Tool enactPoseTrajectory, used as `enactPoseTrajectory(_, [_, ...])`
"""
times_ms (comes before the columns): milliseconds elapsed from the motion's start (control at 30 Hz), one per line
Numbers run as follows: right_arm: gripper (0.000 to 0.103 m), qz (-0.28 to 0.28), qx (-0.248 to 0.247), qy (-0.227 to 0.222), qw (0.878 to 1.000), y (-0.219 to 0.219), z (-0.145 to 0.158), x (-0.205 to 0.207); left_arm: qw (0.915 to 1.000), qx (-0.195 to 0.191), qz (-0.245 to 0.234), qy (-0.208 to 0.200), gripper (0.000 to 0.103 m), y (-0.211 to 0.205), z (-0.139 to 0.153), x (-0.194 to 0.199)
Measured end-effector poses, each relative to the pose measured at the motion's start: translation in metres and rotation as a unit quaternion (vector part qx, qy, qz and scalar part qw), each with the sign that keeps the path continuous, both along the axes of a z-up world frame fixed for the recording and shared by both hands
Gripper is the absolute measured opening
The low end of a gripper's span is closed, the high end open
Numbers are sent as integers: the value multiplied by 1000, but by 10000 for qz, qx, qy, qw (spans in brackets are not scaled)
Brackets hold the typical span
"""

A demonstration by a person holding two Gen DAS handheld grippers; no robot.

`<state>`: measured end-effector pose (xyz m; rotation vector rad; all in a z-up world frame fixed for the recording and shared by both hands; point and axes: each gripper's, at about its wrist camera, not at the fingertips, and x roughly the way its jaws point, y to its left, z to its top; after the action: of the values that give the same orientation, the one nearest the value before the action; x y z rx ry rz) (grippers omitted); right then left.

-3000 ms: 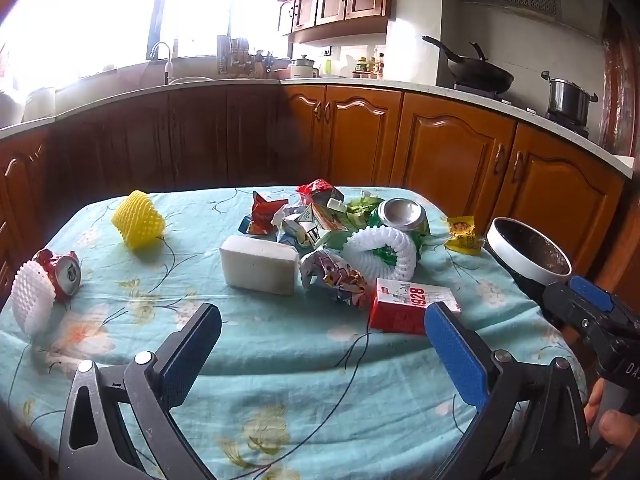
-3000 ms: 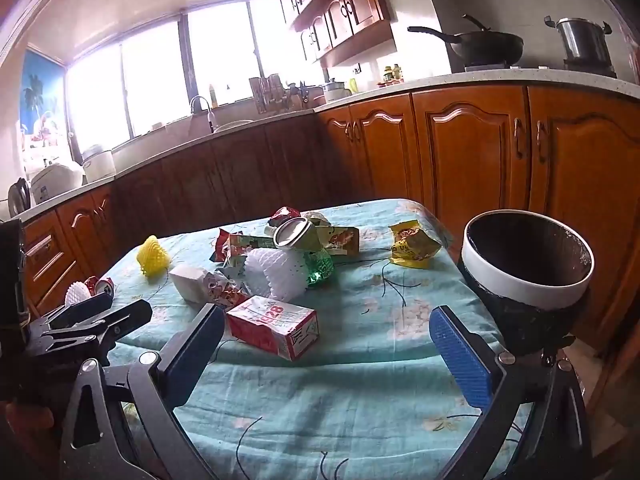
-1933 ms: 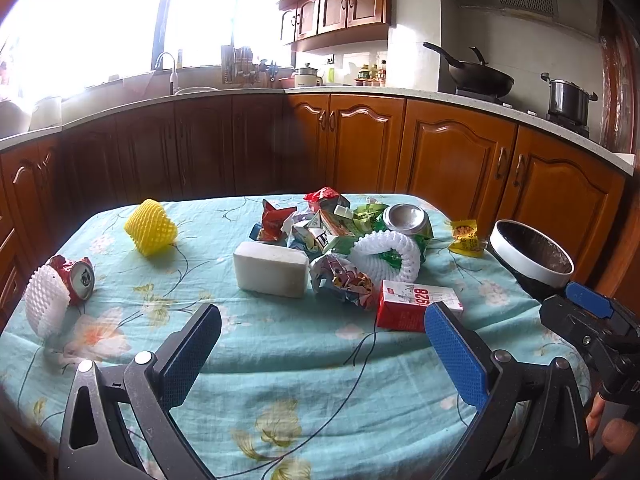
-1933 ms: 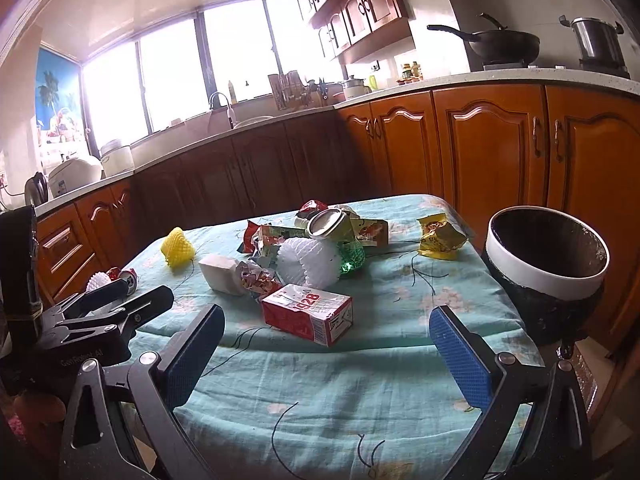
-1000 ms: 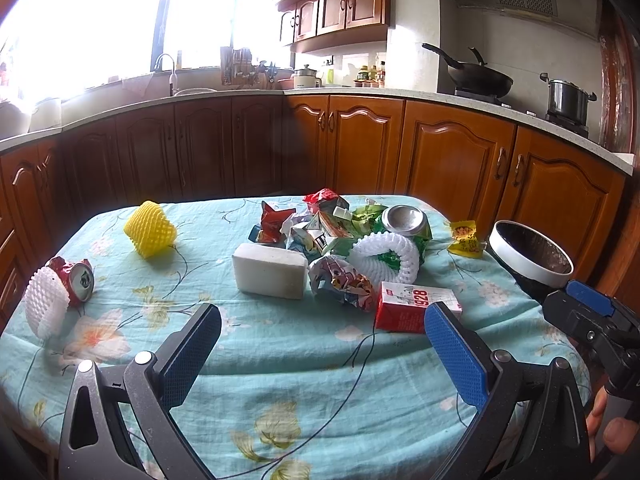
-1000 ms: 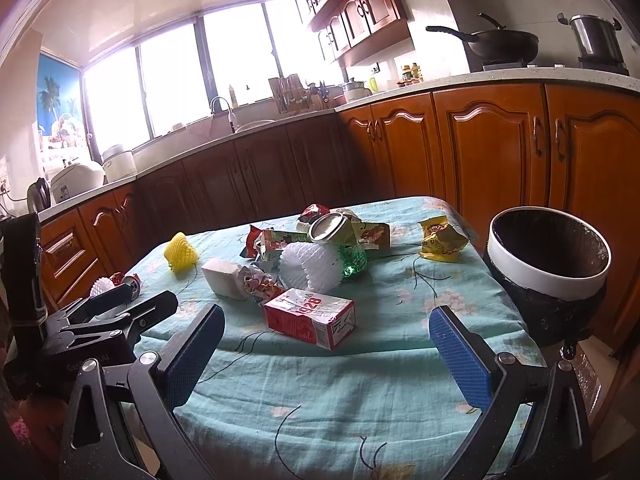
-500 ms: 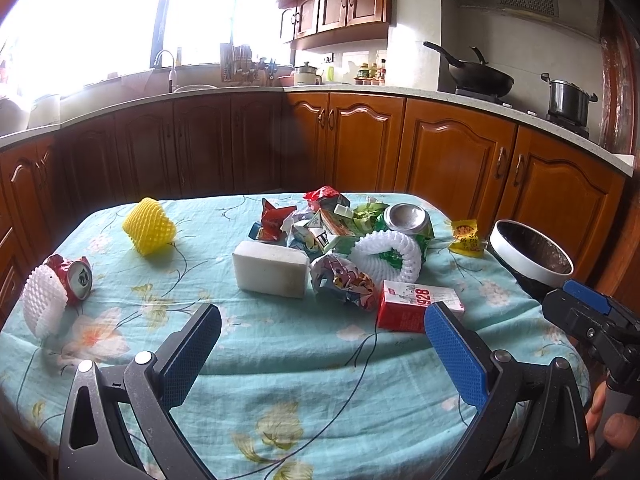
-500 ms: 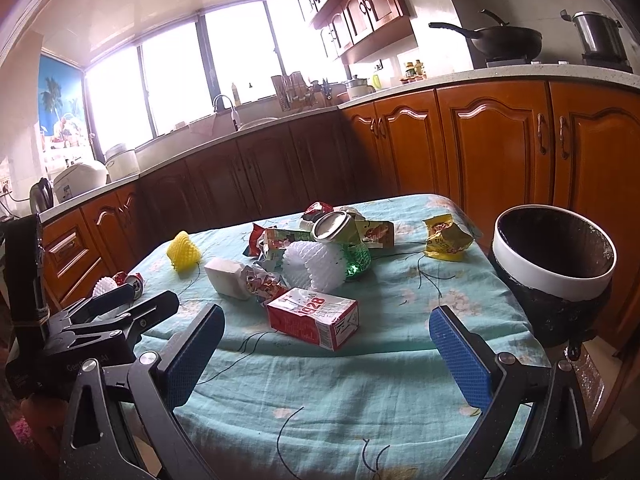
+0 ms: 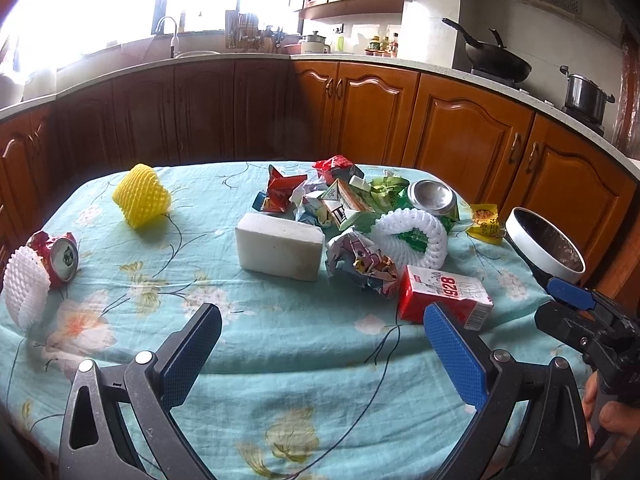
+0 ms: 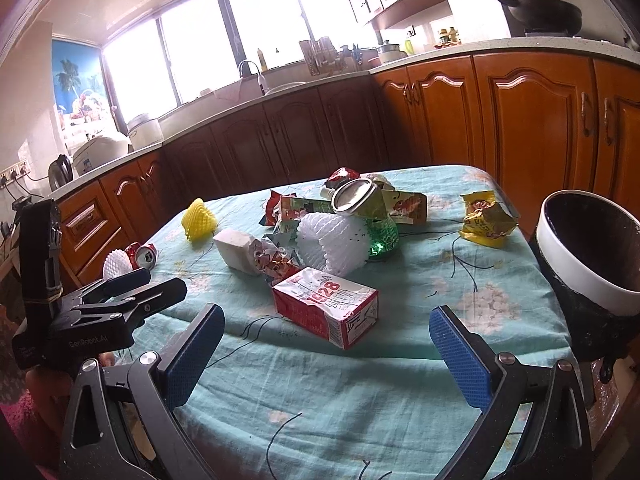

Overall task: Collect trash
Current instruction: 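Grasp the foil wrapper with the left tool while the right tool grasps the white milk carton, then carry both items over the black bin and open both tools to drop them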

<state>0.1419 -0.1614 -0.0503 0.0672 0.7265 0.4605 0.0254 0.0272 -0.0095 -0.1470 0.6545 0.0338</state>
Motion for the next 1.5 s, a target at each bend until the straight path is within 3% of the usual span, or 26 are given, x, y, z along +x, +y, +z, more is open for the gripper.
enactPoseTrajectory(367, [102, 1000, -631, 676, 9907, 22, -31, 61, 9954, -680, -288, 608, 93, 18, -16, 67])
enactPoseTrajectory(533, [99, 1344, -826, 890, 9835, 30, -44, 74, 9935, -750, -449, 731, 90, 10, -19, 92])
enactPoseTrajectory(600, [91, 1440, -803, 1003, 9812, 31, -49, 78, 9926, -777, -483, 804, 87, 7, -22, 103])
enactPoseTrajectory(700, [65, 1501, -839, 1100, 9790, 31, -54, 77, 9910, -847, -520, 901, 82, 4, -28, 119])
enactPoseTrajectory(800, [59, 1414, -806, 1050, 9811, 23, -52, 69, 9900, -843, -520, 1000, 73, 2, -35, 131])
enactPoseTrajectory(900, [50, 1182, -642, 1068, 9851, 6, -47, 59, 9876, -947, -511, 1142, 56, 1, -43, 141])
enactPoseTrajectory(1033, [49, 760, -350, 1144, 9899, -21, -44, 46, 9829, -1231, -572, 1242, 37, 3, -52, 148])
enactPoseTrajectory(1300, [49, -5, 79, 1010, 9948, -64, -32, 17, 9863, -1044, -746, 1035, 32, -8, -37, 116])
enactPoseTrajectory(1500, [49, -542, 254, 813, 9949, -90, -18, 4, 9838, -1096, -1127, 866, 31, -27, -15, 94])
